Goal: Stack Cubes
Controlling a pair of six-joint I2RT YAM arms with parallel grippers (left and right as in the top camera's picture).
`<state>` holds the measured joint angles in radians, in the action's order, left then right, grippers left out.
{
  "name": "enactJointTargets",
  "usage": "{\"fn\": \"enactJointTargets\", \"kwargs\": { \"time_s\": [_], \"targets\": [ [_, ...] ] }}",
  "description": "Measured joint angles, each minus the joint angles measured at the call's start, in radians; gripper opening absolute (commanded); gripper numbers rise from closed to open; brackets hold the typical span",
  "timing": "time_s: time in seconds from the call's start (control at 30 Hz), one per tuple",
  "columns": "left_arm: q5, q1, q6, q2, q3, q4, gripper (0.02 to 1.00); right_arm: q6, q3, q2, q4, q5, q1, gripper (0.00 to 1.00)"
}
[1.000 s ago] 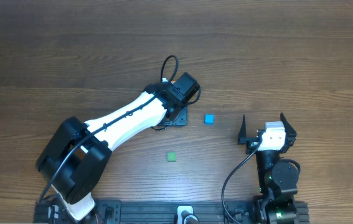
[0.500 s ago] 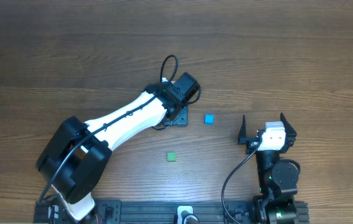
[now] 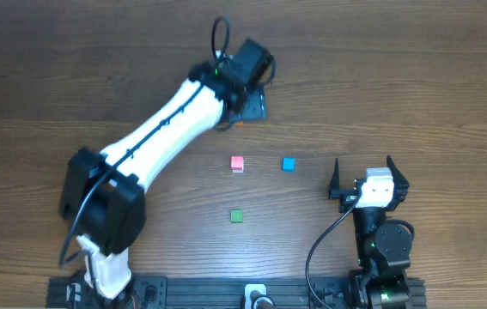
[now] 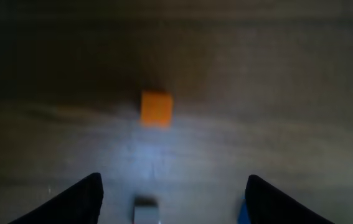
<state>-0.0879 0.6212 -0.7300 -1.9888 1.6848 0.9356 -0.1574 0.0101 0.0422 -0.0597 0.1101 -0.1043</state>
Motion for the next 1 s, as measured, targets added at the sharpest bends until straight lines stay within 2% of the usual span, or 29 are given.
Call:
{"fn": "enactJointTargets", "kwargs": {
  "time_s": [0.37,1.0],
  "targets": [
    [-0.034,-0.021,0.007,-0.207,0.079,-0.005,0.713,0.000,0.000,0.000,0.000,0.000,0.000,0.991],
    [-0.027,-0.034,0.087,-0.270,0.079,-0.046,0.641,0.000,0.000,0.000,0.000,0.000,0.000,0.991]
  ]
}}
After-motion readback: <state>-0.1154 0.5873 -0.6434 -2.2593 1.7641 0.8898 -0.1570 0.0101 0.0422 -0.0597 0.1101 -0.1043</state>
